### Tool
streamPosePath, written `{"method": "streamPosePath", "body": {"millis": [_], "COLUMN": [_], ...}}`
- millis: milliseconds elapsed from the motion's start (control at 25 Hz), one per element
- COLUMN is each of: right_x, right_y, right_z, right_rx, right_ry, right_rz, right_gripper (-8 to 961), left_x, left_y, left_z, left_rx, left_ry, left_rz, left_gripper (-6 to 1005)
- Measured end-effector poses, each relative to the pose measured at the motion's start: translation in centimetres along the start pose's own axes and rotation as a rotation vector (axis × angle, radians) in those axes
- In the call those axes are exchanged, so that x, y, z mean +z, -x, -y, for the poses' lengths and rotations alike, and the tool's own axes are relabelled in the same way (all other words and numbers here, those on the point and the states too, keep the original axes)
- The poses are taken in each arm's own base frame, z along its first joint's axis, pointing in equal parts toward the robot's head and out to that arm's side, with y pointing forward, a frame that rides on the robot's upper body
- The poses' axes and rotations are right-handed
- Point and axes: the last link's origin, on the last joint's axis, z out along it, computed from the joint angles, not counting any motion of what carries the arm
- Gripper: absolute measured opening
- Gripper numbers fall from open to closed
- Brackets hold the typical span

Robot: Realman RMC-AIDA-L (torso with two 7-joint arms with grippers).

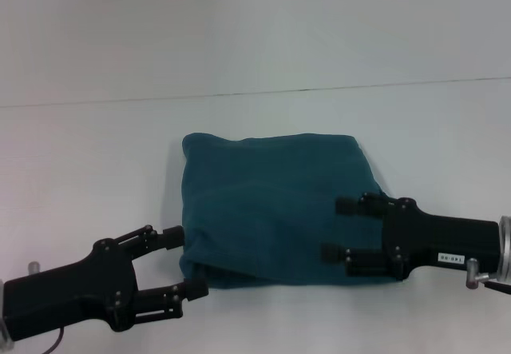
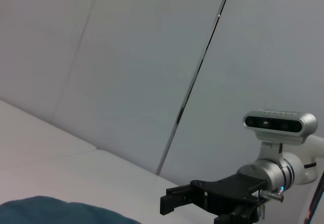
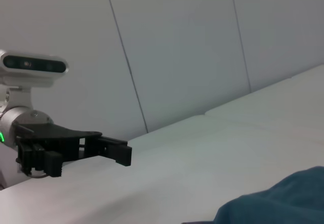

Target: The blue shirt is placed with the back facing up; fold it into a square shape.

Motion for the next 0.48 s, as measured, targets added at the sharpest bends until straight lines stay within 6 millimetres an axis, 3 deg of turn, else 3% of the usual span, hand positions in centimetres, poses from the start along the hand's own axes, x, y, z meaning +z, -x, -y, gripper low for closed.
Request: {"method": "streamPosePath", "body": {"millis": [480], "right_x": [0.24], "right_y": [-0.17], "right_z": [-0.23], "right_rx": [0.017], "right_ry": [0.013], "right_rz": [-0.007], "right_gripper": [918], "left_x": [0.22], "left_y": [0.2], "left_z": [-0.13], "left_rx": [-0.003], "left_ry": [0.014], "left_rz": [0.014], "left_gripper": [908]}}
